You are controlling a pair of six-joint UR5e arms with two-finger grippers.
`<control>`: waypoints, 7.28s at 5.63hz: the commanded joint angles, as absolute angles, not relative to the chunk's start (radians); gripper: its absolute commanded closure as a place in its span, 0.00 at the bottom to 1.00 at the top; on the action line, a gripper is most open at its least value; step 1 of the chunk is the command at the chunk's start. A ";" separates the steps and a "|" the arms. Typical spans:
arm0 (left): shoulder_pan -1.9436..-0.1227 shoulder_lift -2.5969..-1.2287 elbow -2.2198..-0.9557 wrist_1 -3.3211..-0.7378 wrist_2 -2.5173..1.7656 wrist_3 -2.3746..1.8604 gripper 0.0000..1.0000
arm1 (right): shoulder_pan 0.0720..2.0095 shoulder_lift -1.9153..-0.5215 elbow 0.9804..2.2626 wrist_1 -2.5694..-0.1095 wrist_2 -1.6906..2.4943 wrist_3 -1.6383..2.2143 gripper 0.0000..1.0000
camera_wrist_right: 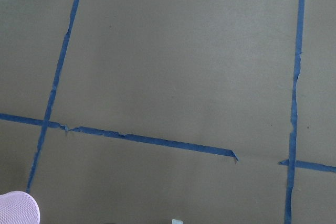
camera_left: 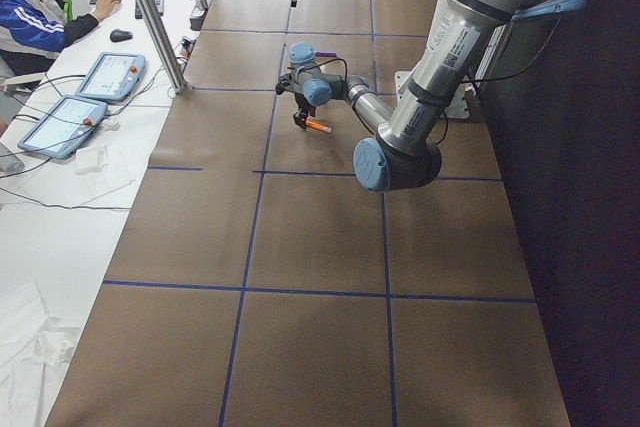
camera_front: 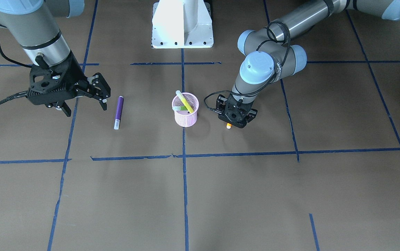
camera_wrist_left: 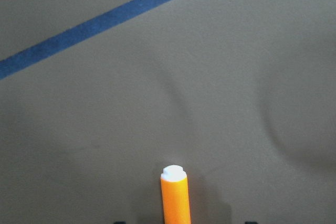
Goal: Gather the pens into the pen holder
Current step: 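Lower the left gripper onto the orange highlighter and close it, then lift the orange highlighter and lower it into the pen cup with the left gripper, then withdraw the left gripper while the right gripper moves over the purple marker, then lower the right gripper onto the purple marker and close it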
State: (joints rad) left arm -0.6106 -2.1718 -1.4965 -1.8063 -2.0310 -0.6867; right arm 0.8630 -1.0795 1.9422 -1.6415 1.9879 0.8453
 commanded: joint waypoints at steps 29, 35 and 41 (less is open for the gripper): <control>-0.908 -2.083 -1.506 -2.717 -2.374 -1.075 0.00 | 0.663 -1.131 1.723 -1.500 1.940 1.053 0.00; -0.956 -2.016 -1.520 -2.712 -2.390 -1.066 0.00 | 0.578 -1.141 1.646 -1.493 1.942 1.057 0.10; -0.954 -2.016 -1.519 -2.714 -2.388 -1.065 0.00 | 0.610 -1.134 1.664 -1.491 1.963 1.055 1.00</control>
State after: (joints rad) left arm -0.9543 -2.0157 -1.5187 -2.7136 -2.3885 -1.0646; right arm 0.5998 -1.1363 1.6613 -1.4923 1.9523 1.0555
